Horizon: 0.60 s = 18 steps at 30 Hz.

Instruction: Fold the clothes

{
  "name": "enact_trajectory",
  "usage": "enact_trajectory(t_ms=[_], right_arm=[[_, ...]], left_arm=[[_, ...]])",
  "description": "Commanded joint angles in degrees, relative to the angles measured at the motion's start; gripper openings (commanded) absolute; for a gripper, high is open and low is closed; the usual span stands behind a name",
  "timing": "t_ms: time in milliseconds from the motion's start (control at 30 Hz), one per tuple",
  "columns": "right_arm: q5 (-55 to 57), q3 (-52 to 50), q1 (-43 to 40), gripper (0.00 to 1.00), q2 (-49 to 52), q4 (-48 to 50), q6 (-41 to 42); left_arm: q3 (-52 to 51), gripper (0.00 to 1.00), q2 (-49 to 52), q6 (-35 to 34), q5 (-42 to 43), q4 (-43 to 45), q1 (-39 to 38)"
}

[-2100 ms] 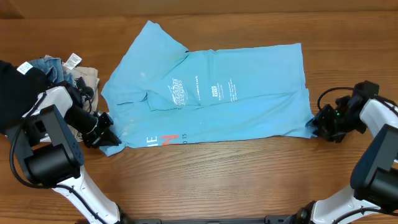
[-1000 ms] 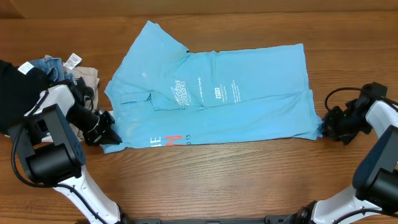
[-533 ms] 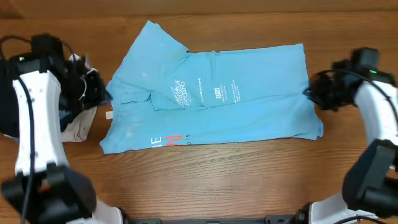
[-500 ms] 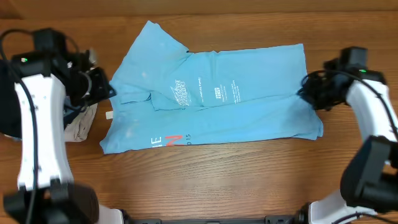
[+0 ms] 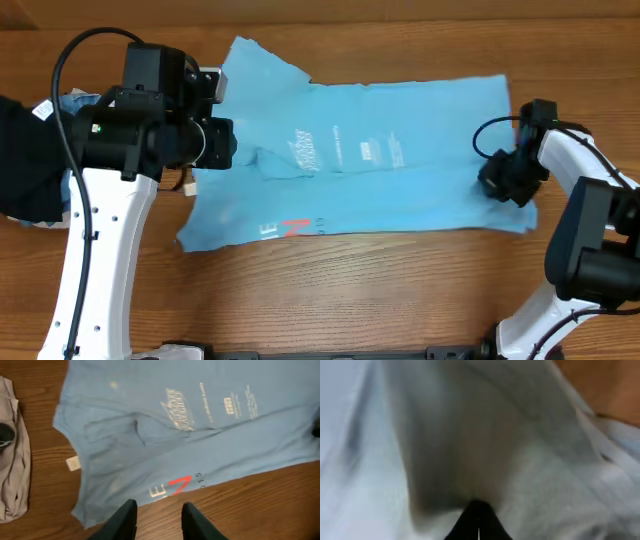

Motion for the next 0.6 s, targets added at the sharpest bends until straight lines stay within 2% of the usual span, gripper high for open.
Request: enact_trajectory(t_ms=[0,133,233,267,400,567], right_arm=[[11.23,-1.99,-4.07,0.04,1.88,-0.70,3.43],[4.00,-0.33,-4.04,0.06,0.50,-1.25,-0.04],[-1.86,3.52,-4.39,0.19,-4.04,-3.82,-1.36],[-2.86,4.85,-4.37,0.21,-6.23,-4.83,-2.14],[-6.47,8.15,-4.13,0.24,-15.02,-7.58,-4.28],[-10.93,8.15,-2.95,0.24,-19.34,-8.31,-5.46]], left_arm=[[1.03,0.37,0.00,0.90,-1.01,0.61,-0.22],[0.57,0.41,1.44,4.20,-2.51,0.35,-0.52],[-3.72,0.39,4.61,4.31,-7.69,1.66,-1.38],[-5.95,0.34,6.12,4.31,-7.41,3.04,-1.64],[-12.52,0.05,14.75,4.52,-7.34,10.73,-2.60],[-13.22,0.04,26.23,6.05,-6.23,17.53,-5.03]])
